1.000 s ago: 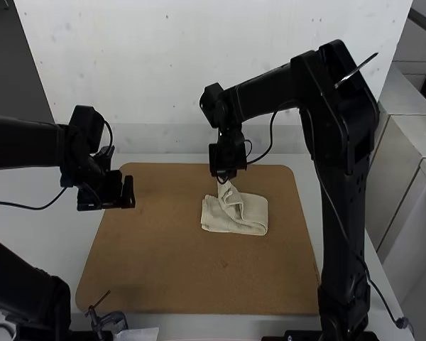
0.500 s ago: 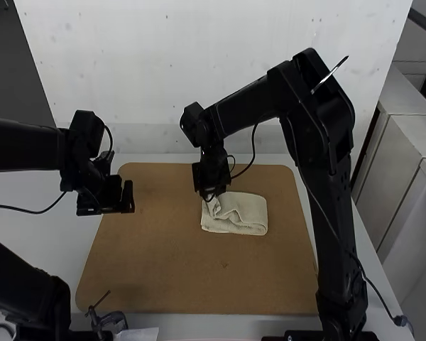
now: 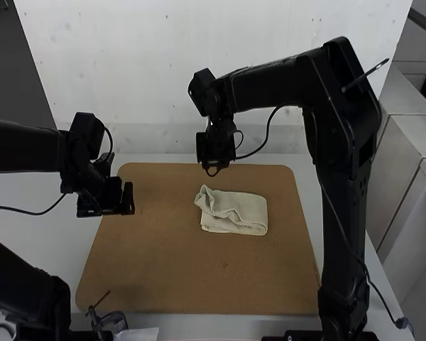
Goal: Fold the towel.
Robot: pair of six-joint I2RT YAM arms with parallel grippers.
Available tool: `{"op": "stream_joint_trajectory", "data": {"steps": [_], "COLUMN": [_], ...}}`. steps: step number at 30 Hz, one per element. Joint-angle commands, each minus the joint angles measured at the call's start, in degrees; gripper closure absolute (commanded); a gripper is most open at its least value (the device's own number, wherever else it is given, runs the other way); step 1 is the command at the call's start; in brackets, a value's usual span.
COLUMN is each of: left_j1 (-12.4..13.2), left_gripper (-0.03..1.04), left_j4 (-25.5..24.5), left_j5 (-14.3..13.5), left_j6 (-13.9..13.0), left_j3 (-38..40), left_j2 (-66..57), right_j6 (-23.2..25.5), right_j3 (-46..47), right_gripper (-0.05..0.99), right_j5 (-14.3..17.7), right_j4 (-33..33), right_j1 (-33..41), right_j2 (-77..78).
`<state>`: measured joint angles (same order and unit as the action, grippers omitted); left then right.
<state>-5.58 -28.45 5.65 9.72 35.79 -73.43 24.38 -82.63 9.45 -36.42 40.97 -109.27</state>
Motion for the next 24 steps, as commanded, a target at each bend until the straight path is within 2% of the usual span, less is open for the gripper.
{"op": "stream_joint_trajectory", "data": {"steps": [1,9,24], "left_j1": [0.0,0.1,0.7], "left_gripper": [0.01,0.01,0.01], "left_j4": [0.4,1.5,3.1], "left_j5": [0.4,0.4,0.4], "left_j6": [0.0,0.0,-0.2], "left_j3": [-0.1,-1.1,-2.2], "left_j2": [1.0,0.9,0.2], "right_j6": [-0.1,0.0,0.1], "right_j3": [3.4,5.3,2.6], "right_gripper": [0.9,0.92,0.92], "right_j5": [0.5,1.4,2.0], "right_j4": [-0.1,4.0,5.8], "right_j1": [-0.3,1.5,7.5], "right_j2": [-0.5,-5.4,-10.7]}}
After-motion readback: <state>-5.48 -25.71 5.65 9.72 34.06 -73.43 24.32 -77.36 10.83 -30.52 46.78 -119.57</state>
